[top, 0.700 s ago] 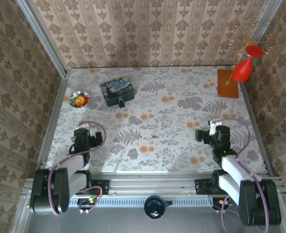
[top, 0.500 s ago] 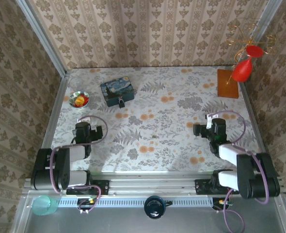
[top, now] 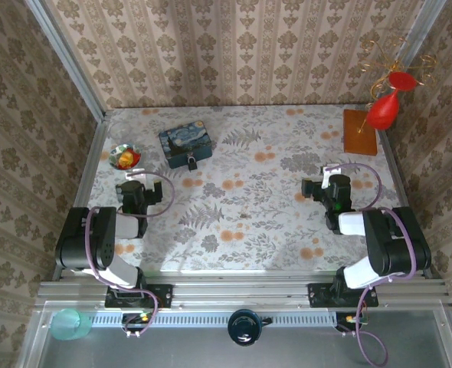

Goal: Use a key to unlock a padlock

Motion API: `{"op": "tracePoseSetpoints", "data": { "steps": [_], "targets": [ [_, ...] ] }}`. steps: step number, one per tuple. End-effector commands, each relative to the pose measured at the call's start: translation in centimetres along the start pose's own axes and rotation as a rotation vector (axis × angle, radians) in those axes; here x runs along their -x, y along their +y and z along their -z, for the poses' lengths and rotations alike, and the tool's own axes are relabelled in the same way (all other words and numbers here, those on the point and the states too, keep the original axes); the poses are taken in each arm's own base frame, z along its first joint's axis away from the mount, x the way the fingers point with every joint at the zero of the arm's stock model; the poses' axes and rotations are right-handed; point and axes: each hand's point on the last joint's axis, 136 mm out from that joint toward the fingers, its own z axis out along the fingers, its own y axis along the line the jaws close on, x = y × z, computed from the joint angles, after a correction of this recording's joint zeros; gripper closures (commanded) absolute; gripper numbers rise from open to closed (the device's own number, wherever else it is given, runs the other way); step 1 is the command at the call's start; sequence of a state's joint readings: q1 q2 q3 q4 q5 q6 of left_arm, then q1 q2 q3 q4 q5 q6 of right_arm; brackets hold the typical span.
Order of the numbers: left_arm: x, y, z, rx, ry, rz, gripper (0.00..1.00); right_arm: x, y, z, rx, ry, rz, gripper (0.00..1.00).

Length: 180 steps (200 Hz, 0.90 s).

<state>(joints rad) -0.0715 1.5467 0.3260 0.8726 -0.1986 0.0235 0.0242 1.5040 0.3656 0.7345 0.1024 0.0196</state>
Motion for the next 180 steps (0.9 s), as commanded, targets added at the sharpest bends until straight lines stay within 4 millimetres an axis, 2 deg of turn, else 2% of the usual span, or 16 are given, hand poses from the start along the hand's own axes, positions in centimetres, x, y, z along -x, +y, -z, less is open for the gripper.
{"op": "tracePoseSetpoints", "data": {
  "steps": [1, 65, 84, 107, 130, 148, 151, 162, 180],
  "targets": [
    [4.0, 0.1, -0.4, 0.026, -0.140, -0.026, 0.00, 4.1, -0.4, -0.4, -0.044, -0.140, -0.039, 0.00],
    [3.9, 0.1, -0.3, 0.026, -0.142, -0.033, 0.00, 4.1, -0.2, -0.4, -0.031, -0.142, -0.031, 0.00],
    [4.1, -0.7, 0.5, 0.012, -0.190, -0.062, 0.00, 4.1, 1.0, -0.1, 0.023, -0.150, 0.008, 0.00],
    [4.2, -2.0, 2.4, -0.036, -0.280, -0.098, 0.00, 4.2, 1.6, 0.7, 0.040, -0.184, 0.032, 0.00],
    [4.5, -3.3, 3.5, -0.108, -0.304, -0.143, 0.00, 4.8, 2.0, 1.8, 0.054, -0.221, 0.049, 0.00],
    [5.1, -3.3, 4.3, -0.109, -0.330, -0.149, 0.00, 4.9, 2.7, 2.6, 0.073, -0.222, 0.083, 0.00],
    [5.2, -3.2, 4.5, -0.105, -0.336, -0.148, 0.00, 5.7, 2.7, 3.1, 0.073, -0.242, 0.082, 0.00],
    [5.8, -3.1, 5.5, -0.101, -0.366, -0.150, 0.00, 6.3, 2.4, 4.0, 0.059, -0.252, 0.071, 0.00],
    [7.0, -3.5, 7.4, -0.109, -0.425, -0.173, 0.00, 8.5, 2.2, 6.2, 0.064, -0.314, 0.069, 0.00]
  ]
}}
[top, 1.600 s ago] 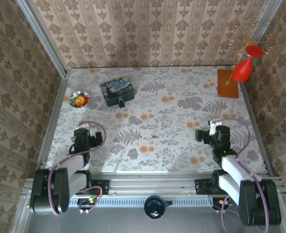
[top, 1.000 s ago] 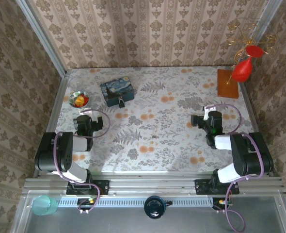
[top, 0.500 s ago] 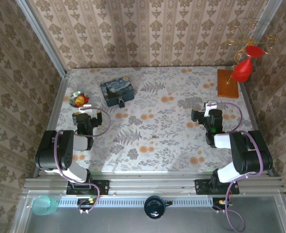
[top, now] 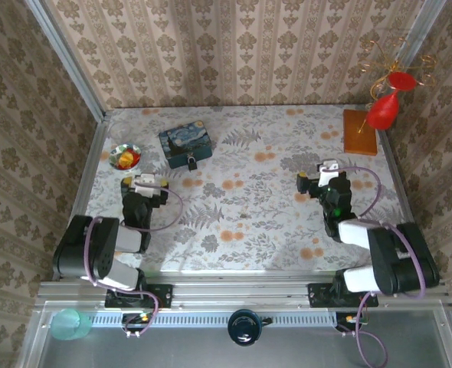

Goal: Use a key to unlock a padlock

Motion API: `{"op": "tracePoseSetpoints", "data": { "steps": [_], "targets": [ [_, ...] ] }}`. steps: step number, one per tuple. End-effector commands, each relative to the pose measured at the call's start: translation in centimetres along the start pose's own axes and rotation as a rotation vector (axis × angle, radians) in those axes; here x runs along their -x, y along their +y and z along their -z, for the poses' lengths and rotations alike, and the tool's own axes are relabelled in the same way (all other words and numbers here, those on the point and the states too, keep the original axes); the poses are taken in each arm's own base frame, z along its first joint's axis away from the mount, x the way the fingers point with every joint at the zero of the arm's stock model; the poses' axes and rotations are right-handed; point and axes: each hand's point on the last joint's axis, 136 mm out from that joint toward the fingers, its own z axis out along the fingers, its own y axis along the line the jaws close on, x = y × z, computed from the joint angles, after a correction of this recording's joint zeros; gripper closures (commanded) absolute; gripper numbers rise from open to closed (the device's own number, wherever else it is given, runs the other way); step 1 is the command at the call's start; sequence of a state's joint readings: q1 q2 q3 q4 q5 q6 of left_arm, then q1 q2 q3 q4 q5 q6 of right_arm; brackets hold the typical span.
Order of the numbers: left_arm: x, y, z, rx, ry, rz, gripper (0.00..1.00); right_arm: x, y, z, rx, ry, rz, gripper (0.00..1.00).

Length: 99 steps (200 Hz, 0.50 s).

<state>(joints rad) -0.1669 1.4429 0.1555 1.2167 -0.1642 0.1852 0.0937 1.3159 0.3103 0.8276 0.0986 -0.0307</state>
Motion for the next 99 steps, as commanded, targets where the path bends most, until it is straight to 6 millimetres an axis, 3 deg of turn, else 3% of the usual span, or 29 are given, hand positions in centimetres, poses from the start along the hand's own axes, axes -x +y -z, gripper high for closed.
{"op": "tracePoseSetpoints", "data": {
  "steps": [1, 15, 29, 58, 85, 99],
  "targets": [
    [3.8, -0.3, 1.8, -0.009, -0.138, -0.041, 0.00, 3.5, -0.2, 1.9, -0.003, -0.089, 0.020, 0.00],
    [5.8, 0.5, 2.8, 0.021, -0.187, 0.042, 0.00, 5.9, -0.1, 3.3, 0.018, -0.115, -0.012, 0.00],
    [7.6, 1.5, 3.8, 0.035, -0.205, 0.192, 0.00, 8.3, -0.8, 4.8, -0.003, -0.111, -0.150, 0.00],
    [10.1, 1.5, 5.3, -0.029, -0.087, 0.328, 0.00, 9.8, -1.9, 8.2, -0.054, -0.003, -0.402, 0.00],
    [9.8, 5.0, 8.0, 0.142, -0.044, 0.519, 0.00, 8.7, -2.3, 10.9, -0.068, 0.047, -0.594, 0.00],
    [7.5, 5.9, 9.9, 0.202, 0.045, 0.641, 0.00, 9.4, -0.8, 11.7, 0.044, 0.019, -0.586, 0.00]
  ]
}}
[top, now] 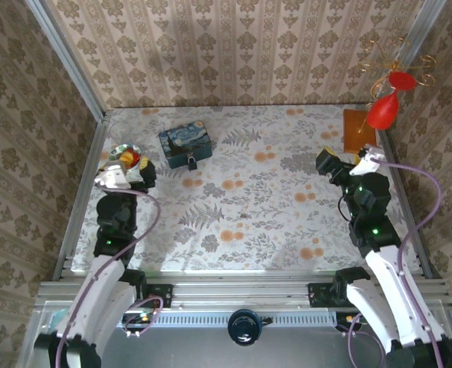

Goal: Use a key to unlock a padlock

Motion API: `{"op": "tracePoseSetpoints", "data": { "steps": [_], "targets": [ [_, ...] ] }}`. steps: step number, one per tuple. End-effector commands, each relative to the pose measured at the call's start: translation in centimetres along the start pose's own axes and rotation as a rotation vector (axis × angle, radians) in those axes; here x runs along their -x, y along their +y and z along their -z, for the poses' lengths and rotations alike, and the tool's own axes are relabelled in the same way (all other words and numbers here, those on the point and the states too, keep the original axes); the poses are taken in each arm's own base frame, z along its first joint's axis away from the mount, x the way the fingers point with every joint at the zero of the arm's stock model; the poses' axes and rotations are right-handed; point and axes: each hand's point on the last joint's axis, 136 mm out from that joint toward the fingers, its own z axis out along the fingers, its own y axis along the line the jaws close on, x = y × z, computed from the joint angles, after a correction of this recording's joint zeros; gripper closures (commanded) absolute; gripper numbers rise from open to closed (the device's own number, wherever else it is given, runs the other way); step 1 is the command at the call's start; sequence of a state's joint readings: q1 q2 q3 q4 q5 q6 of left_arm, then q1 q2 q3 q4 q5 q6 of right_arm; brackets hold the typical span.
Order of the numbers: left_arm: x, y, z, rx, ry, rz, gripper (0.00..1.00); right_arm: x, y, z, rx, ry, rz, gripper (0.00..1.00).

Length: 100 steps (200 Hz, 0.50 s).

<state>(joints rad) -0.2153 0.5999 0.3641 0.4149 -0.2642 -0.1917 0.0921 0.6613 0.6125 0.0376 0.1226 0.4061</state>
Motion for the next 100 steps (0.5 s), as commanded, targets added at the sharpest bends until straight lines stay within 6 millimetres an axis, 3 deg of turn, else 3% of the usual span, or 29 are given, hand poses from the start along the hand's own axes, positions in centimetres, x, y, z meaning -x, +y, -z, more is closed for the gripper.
{"op": "tracePoseSetpoints", "data": {
  "steps": [1, 34, 69, 100],
  "targets": [
    [-5.7, 4.4, 3.3, 0.232, 0.250, 0.191, 0.00, -5.0, -1.0, 1.6, -0.009, 0.188, -0.134, 0.00],
    [-7.1, 2.6, 5.3, 0.038, 0.209, 0.195, 0.00, -6.7, 1.7, 2.6, 0.134, 0.318, -0.130, 0.01],
    [-9.6, -1.4, 6.3, -0.197, 0.345, 0.201, 0.00, -11.1, 3.2, 3.4, 0.163, 0.542, -0.080, 0.05],
    [-11.8, -4.7, 6.6, -0.353, 0.505, 0.191, 0.00, -15.9, 6.8, 4.0, 0.223, 0.686, 0.042, 0.06]
  ]
}}
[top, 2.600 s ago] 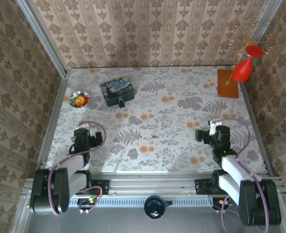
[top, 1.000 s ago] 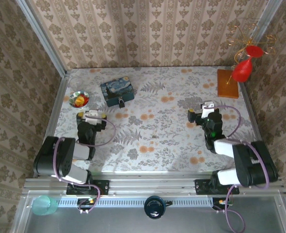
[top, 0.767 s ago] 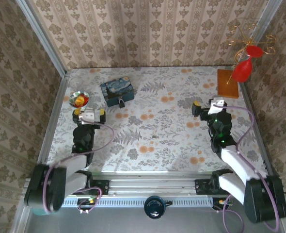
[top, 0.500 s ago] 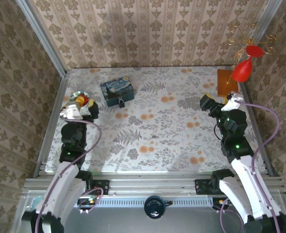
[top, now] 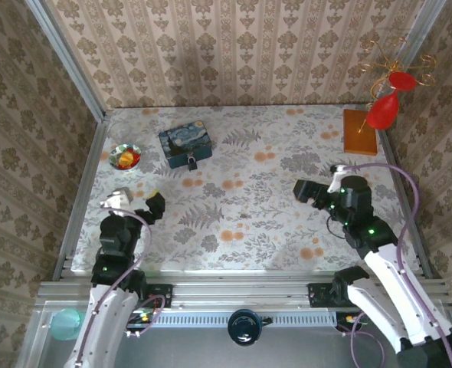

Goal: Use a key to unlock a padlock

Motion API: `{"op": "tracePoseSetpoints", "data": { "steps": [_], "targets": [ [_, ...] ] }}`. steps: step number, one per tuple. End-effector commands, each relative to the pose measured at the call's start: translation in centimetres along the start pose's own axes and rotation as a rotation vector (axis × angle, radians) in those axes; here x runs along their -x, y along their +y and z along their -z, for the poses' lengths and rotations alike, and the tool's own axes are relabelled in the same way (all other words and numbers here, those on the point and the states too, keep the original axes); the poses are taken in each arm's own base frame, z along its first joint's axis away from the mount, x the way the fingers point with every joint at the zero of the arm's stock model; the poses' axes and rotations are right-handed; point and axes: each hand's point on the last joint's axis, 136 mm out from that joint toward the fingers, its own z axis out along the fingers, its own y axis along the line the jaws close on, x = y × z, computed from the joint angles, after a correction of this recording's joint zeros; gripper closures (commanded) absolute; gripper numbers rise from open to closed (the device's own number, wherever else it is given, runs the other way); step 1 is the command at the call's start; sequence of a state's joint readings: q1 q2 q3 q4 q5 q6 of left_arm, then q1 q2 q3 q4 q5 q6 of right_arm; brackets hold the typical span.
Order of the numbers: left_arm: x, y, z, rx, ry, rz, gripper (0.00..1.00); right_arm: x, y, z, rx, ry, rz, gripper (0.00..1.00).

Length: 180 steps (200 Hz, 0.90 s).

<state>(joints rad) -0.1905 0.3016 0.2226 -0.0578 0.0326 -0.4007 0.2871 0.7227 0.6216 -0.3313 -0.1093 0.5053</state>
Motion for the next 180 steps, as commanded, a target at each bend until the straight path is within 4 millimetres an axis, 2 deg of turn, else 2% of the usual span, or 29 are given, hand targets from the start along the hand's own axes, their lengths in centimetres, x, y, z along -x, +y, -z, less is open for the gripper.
{"op": "tracePoseSetpoints", "data": {
  "steps": [1, 21, 43, 70, 110, 111, 145, 180],
  "targets": [
    [-1.9, -3.6, -0.2, -0.178, 0.143, -0.004, 0.00, -3.3, 2.3, -1.3, 0.012, 0.138, 0.073, 0.06],
    [-2.7, -4.5, -0.7, -0.204, 0.175, -0.047, 0.00, -6.2, 4.7, -3.4, -0.003, 0.249, 0.189, 0.06],
    [-3.9, -4.3, -1.2, -0.184, 0.199, -0.073, 0.00, -8.7, 6.8, -5.7, -0.003, 0.376, 0.268, 0.09],
    [-2.7, -5.0, -0.2, -0.185, 0.156, -0.117, 0.00, -10.8, 8.0, -8.1, -0.060, 0.484, 0.346, 0.14],
    [-1.8, -4.5, 1.0, -0.159, 0.105, -0.116, 0.00, -13.8, 9.7, -11.4, -0.106, 0.616, 0.437, 0.23],
    [-1.8, -4.5, 1.0, -0.159, 0.105, -0.116, 0.00, -14.2, 9.2, -11.2, -0.124, 0.639, 0.443, 0.24],
    [-1.4, -3.4, 1.1, -0.085, 0.102, -0.125, 0.00, -16.3, 9.0, -13.2, -0.189, 0.742, 0.496, 0.32],
    [-1.6, -3.1, 1.0, -0.070, 0.106, -0.104, 0.00, -16.8, 8.5, -14.6, -0.250, 0.781, 0.528, 0.41]
  ]
}}
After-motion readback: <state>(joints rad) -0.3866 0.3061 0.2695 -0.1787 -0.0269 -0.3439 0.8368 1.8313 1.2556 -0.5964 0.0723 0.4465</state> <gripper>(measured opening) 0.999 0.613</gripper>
